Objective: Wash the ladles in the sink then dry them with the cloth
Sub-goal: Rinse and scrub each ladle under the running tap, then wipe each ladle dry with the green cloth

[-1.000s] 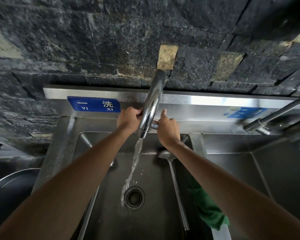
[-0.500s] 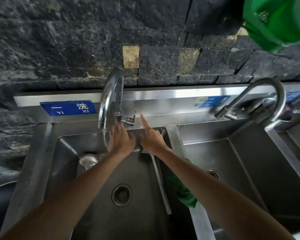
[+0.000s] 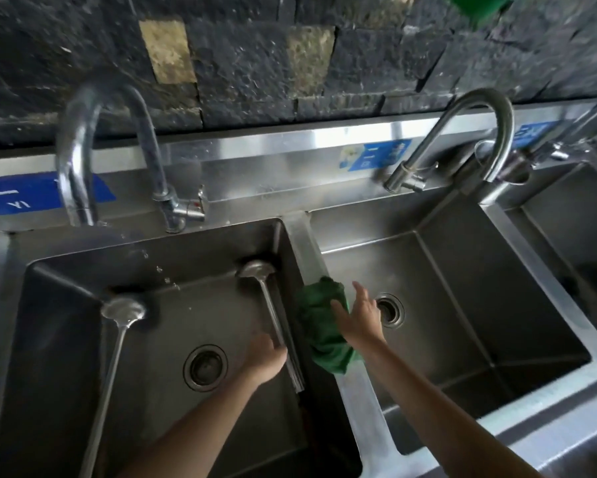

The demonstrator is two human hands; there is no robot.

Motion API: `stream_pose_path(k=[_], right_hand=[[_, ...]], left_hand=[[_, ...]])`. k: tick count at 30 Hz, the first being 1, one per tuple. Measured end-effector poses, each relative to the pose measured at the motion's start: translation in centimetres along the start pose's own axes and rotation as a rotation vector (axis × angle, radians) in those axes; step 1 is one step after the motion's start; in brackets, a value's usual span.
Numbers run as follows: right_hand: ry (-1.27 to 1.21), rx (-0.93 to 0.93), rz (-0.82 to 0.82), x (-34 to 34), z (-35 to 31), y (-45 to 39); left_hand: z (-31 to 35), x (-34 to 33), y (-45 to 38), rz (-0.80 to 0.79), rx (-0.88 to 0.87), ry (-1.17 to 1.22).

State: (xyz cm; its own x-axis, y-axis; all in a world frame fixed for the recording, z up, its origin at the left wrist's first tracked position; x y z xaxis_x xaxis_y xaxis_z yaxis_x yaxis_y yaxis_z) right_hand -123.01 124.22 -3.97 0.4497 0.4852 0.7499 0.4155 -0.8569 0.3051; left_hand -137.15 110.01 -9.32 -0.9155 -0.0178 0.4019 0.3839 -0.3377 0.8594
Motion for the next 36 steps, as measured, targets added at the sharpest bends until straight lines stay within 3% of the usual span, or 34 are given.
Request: stream_pose_path(k=[3,6,8,13,19,21,24,27,31,36], right_hand=[[-0.378,-0.343,-0.081,-0.3,3.2,0.2],[-0.616,-0.499,-0.304,-0.8,4.4,0.9],[-0.656,-0.494,-0.333,-1.6,5.5,0.7],[-0.887,-0.365,-0.166,-1.8,5.9,0.0],[-0.678,-0.175,0.008,0.2,4.9,-0.9],[-0.742,-0.24,-0.043,0.7,4.2,-0.9],[-0.88,-0.377,-0.263,1.7,2.9,-0.7],[-1.001,-0.372,-0.377,2.2,1.7,0.0],[-1.108,-0.367,-0.383,1.5,0.3,1.6],[-1.173,-0.339,-0.342,0.3,-2.3,4.0]], left_hand=[[-1.0,-3.3,-0.8,-0.082,0.079,0.165],[-1.8,-5.4,-1.6,-0.128,0.229,0.302],[-1.9,-6.5,-2.1,-0.153,0.307,0.379],[-1.4,-7.8,-2.5,-0.242,0.39,0.608],[-1.0,-7.1,-1.4,-0.232,0.396,0.727],[-1.0,-6.5,-0.9,-0.244,0.409,0.755],[-1.4,-5.2,-0.2,-0.23,0.433,0.802],[-1.8,-3.1,1.0,-0.197,0.418,0.802],[-2.7,-0.5,2.7,-0.189,0.396,0.755],[-5.2,1.6,5.4,-0.297,0.412,0.701]])
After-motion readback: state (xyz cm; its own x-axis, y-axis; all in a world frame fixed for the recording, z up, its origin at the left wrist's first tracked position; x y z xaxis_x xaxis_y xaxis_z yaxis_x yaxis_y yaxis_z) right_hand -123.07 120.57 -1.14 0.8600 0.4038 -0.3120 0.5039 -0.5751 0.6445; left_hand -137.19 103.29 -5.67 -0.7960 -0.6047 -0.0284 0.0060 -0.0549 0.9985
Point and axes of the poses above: each hand's wrist, its own y-axis away from the middle knuckle, its own x-axis out of the back of the hand, z = x × y, the point moved 2 cm from there along -y, towards the middle knuckle, and after that the axes turned 13 degrees about x, right-handed, at the moved point
